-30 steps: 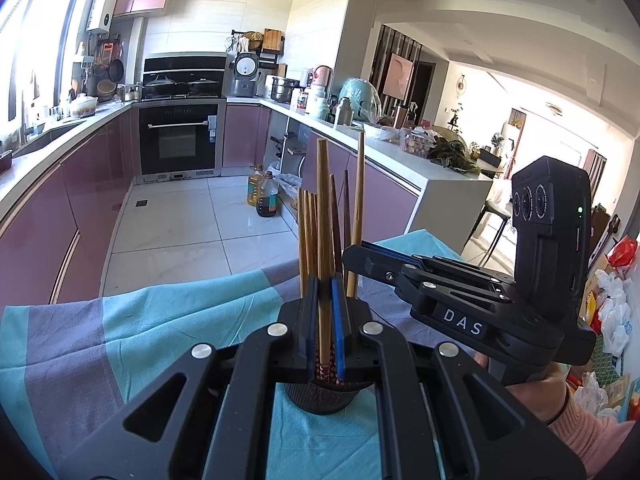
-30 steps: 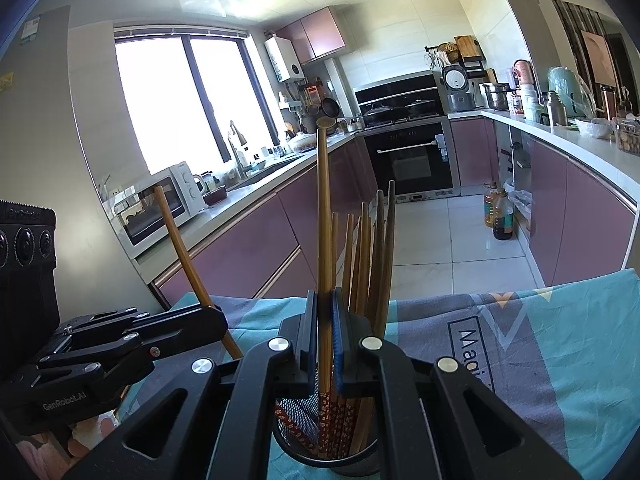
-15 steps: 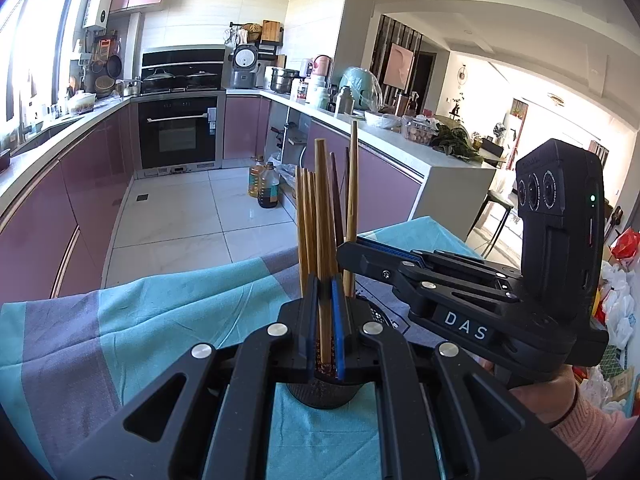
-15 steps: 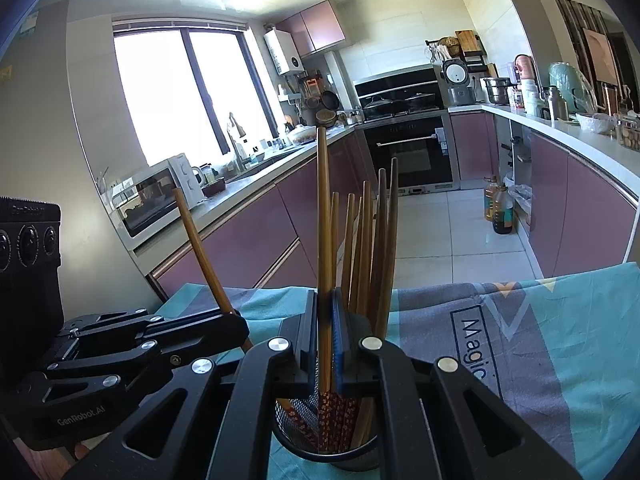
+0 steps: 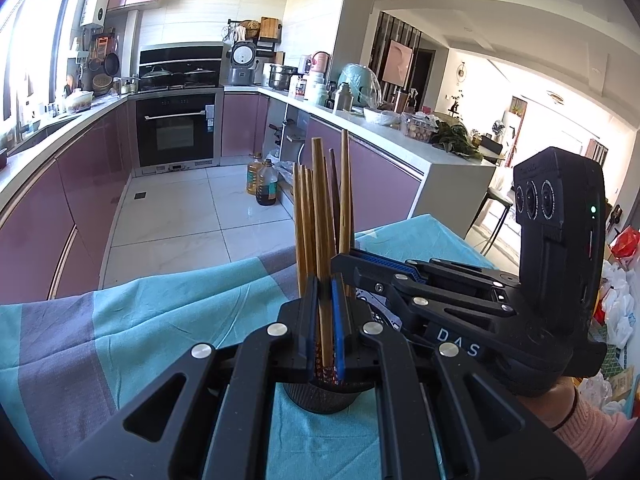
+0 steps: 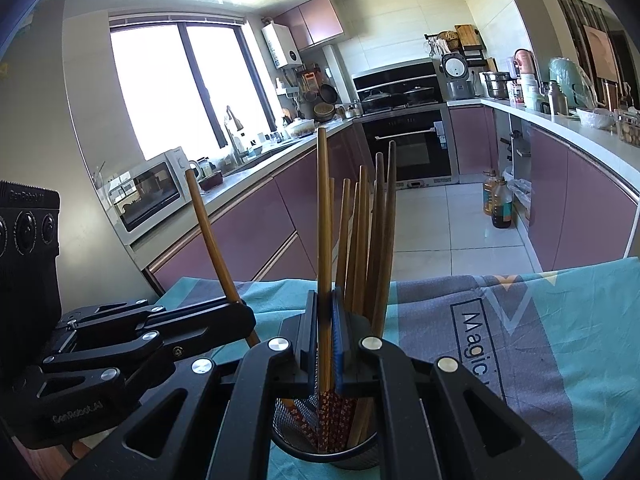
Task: Organize utensils
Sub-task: 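Lower the left gripper's chopstick into the cup while the right gripper lowers its own, then open both grippers and withdraw them from the mesh cup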
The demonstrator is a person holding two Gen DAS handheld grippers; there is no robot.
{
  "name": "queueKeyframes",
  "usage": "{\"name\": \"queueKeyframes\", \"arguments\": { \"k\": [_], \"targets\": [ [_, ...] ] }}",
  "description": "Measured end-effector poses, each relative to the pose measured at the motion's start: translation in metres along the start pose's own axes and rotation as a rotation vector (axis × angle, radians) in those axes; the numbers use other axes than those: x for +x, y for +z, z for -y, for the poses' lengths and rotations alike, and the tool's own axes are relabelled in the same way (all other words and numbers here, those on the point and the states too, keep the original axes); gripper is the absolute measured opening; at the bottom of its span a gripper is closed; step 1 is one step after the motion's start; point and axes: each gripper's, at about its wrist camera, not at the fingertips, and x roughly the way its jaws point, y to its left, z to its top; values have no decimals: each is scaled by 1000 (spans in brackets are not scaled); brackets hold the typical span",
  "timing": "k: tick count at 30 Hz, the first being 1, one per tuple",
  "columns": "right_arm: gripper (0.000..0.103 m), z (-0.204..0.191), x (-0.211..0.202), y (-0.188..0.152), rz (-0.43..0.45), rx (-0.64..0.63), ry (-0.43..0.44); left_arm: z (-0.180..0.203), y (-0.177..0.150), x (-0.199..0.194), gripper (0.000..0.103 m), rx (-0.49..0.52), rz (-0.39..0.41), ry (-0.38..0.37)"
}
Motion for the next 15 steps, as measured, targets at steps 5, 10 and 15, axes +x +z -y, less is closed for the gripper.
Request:
{"name": "queueKeyframes", "arguments": {
  "k": [5, 10, 15],
  "targets": [
    [6, 1, 4, -1, -13, 4, -1, -5, 3, 15, 7, -5, -16, 1],
    [6, 4, 6, -1, -18, 17, -1, -10, 4, 25, 8, -4, -31, 8],
    [8, 8, 7, -2, -24, 28, -3, -13, 0, 34, 8, -17, -49, 8]
  ]
}}
